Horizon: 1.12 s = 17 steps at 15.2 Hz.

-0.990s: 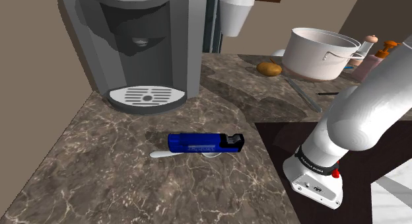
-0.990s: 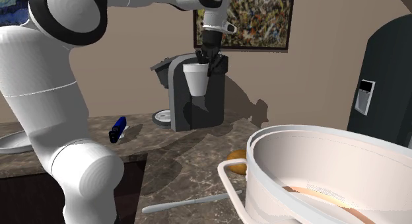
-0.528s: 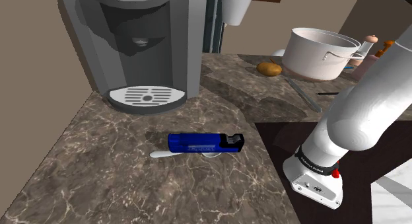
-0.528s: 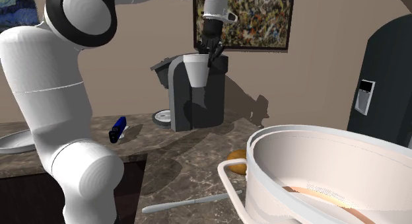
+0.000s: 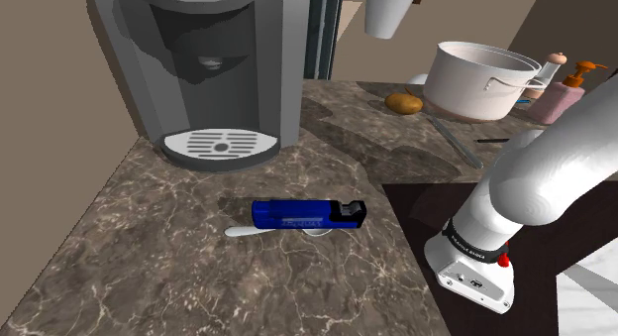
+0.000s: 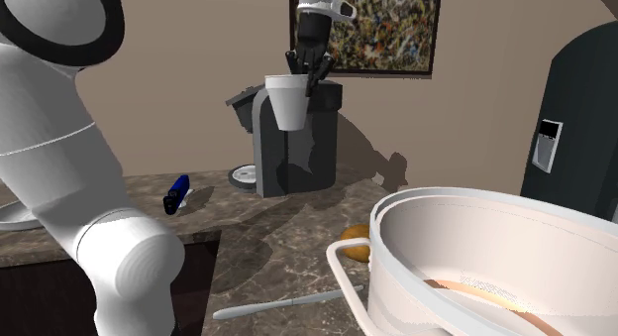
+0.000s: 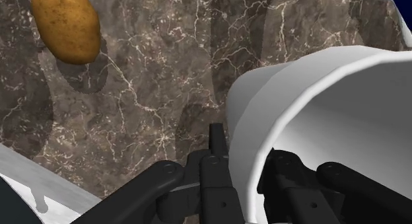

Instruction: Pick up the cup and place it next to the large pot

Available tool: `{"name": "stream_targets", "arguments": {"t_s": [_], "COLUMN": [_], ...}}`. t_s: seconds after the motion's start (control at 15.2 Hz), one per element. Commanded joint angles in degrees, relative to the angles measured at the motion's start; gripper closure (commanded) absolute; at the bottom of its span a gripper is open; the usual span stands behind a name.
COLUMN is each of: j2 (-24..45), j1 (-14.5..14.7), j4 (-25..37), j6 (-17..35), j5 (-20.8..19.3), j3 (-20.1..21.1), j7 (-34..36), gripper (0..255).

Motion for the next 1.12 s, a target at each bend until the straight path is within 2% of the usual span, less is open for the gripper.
{"name": "stream_targets", "arguments": {"t_s": [0.0, 0.53, 1.06], "j2": [-3.78, -15.83, -25.22], "j1": [-0.68, -3.62, -6.32], "j4": [-3.42, -11.46, -14.58], "j6": [-0.34, -4.3, -10.09], "j5": [-1.27, -6.41, -12.72], "j3": [-0.44, -3.22, -7.26], "j7": [-1.18, -6.56, -13.41], "gripper": [255, 255, 255]}}
